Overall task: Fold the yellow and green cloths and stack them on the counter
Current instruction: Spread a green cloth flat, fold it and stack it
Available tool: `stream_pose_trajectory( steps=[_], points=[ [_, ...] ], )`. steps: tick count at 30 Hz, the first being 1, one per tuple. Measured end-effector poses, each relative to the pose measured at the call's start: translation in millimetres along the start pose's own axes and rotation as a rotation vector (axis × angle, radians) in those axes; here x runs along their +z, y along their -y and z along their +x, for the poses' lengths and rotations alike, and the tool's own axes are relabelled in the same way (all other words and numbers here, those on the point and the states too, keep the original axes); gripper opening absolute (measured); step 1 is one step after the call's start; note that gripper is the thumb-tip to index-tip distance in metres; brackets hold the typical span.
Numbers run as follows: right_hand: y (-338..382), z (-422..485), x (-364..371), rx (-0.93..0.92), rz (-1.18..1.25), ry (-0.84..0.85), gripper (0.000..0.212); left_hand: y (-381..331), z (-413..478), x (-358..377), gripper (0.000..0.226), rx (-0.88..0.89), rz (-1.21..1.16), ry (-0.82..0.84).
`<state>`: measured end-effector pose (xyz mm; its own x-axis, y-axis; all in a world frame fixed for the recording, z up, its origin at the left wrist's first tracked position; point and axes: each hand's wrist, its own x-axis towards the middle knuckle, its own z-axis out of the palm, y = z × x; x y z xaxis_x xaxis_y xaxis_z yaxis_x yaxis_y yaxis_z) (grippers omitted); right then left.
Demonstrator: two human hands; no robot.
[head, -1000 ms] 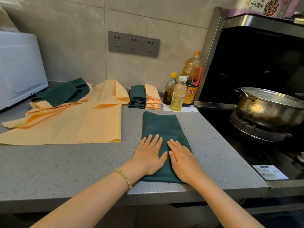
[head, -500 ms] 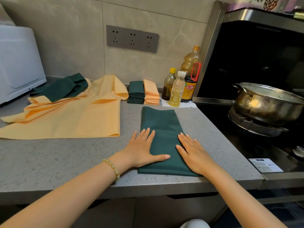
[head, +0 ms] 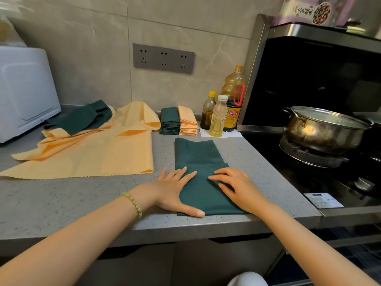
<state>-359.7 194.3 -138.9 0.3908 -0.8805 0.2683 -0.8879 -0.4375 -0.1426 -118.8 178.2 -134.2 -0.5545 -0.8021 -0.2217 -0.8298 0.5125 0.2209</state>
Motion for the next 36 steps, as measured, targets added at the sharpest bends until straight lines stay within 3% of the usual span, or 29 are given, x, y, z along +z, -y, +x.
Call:
stream_pose_trajectory(
  steps=[3,6,11,17,23,27,30,34,36],
  points=[
    [-1,-8,-7,-0.016,-0.026,0.049,0.034,-2,-7,-1,0.105,0.081,-0.017,-0.124],
    [0,-16,-21,0.012,-0.026,0.127,0.056,-4,-16,-6,0.100,0.104,0.051,-0.193],
    [9,-32,-40,0.043,0.005,0.406,0.082,-6,-22,-6,0.108,0.097,0.245,-0.113],
    [-10,-34,-27,-0.020,0.027,0.313,0.060,-4,-22,-2,0.087,0.112,0.287,-0.099],
    [-20,-32,-21,0.013,0.216,0.137,0.054,8,-24,0,0.055,0.196,0.287,-0.257],
    [-26,-17,-19,-0.103,0.179,0.109,0.034,16,-25,-4,0.051,0.262,0.204,-0.296],
    [-27,-6,-20,-0.107,0.102,0.214,0.044,23,-24,-3,0.049,0.277,0.113,-0.344],
    [-19,-3,-17,-0.031,0.141,0.245,0.033,28,-19,1,0.059,0.219,0.044,-0.328],
    [-14,-5,-19,-0.022,0.136,0.249,0.045,30,-17,1,0.069,0.193,0.105,-0.303]
  ],
)
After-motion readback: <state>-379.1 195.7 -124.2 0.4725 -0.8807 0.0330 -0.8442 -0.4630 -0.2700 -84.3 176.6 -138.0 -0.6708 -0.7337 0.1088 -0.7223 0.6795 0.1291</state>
